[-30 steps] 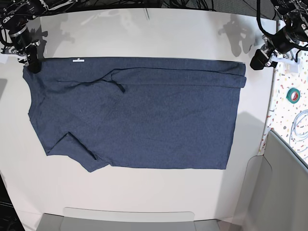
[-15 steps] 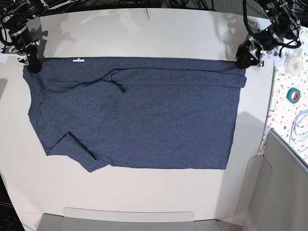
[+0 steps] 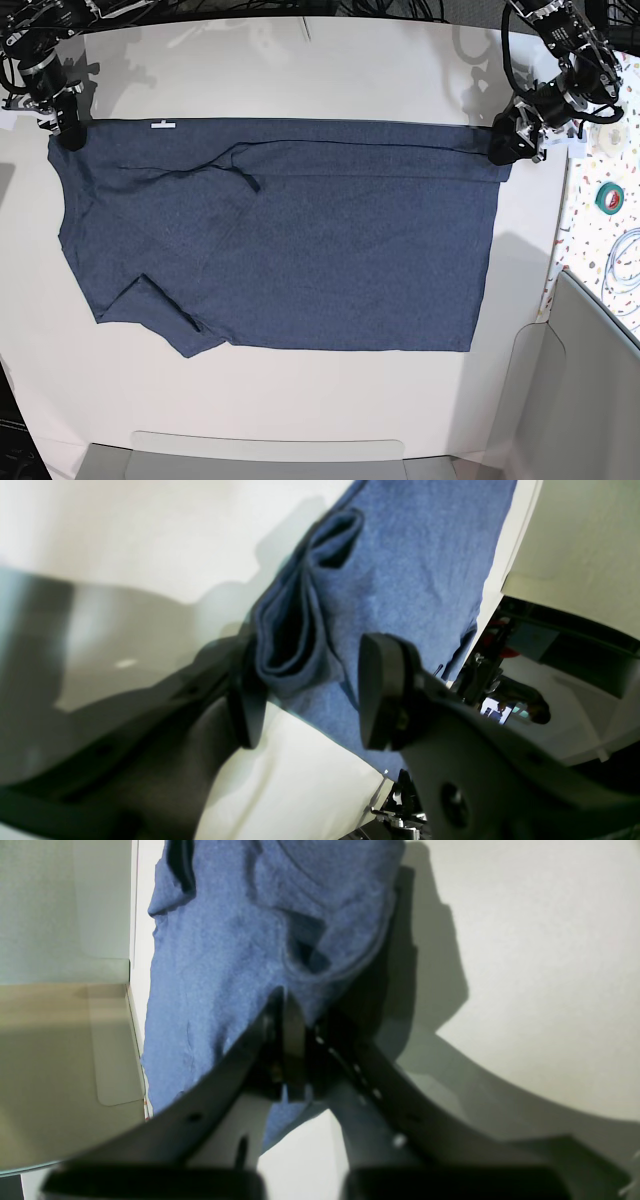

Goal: Layout the t-shirt on the table in an organized manner, then fold the t-shirt properly
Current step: 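Grasp the folded shirt edge with both grippers at its two ends, then drag the folded shirt with both grippers toward the robot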

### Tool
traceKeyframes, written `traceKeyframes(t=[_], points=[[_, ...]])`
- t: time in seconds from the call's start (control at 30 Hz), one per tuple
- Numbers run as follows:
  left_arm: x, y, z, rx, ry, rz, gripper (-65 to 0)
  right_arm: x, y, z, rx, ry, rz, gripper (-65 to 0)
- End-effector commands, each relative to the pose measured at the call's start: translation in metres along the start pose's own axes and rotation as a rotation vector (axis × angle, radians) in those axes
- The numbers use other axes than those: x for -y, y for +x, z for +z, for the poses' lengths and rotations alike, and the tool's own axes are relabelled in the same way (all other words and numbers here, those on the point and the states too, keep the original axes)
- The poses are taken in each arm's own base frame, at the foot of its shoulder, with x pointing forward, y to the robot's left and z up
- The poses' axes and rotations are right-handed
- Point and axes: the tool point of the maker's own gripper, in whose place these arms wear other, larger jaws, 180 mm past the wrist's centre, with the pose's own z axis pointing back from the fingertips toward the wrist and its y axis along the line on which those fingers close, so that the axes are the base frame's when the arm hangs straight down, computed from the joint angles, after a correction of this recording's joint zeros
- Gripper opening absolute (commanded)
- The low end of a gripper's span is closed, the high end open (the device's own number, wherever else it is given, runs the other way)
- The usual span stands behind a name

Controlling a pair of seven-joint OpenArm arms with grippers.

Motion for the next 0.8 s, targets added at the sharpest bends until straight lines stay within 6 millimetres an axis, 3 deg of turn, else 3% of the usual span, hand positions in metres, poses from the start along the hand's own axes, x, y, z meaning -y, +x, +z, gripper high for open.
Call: traceKeyframes(t=[0.0,0.07,0.17,0.2,0.43,0.6,0.77], points=[[0.01,0.005,0.002,0.003,-0.022,-0.026,-37.5,0.008,-0.006,0.003,-0.029,-0.037,-0.003,-65.0],[0.01,0.005,0.003,0.003,-0.022,-0.028,-43.9,0.009,-0.007,0.004,-0.033,-0.041,-0.001,-65.0],[0.008,0.006,0.004,0.003,-0.014,-0.029,-62.0,0.015,-0.009,0.01,-0.04,-0.059,0.003,-65.0],[0.007,0.006,0.005,0.004,-0.013,-0.028,-65.0,0.018,-0.01,0.012,-0.045,-0.068,0.003,-65.0],[-0.017,0.001,0.021,0.001,0.051,-0.019,-65.0,0.035,-0.021,0.029,-0.083,-0.121,0.006,-65.0],[-0.03,-0.006,0.029,-0.007,0.089,-0.02,-65.0,0.039,-0.017,0.05,-0.073,-0.172,0.065,-65.0],[-0.02,-0.013,0.048,0.013,0.117,-0.12,-65.0,0.04,-0.016,0.073,-0.065,-0.182,0.099,-65.0]])
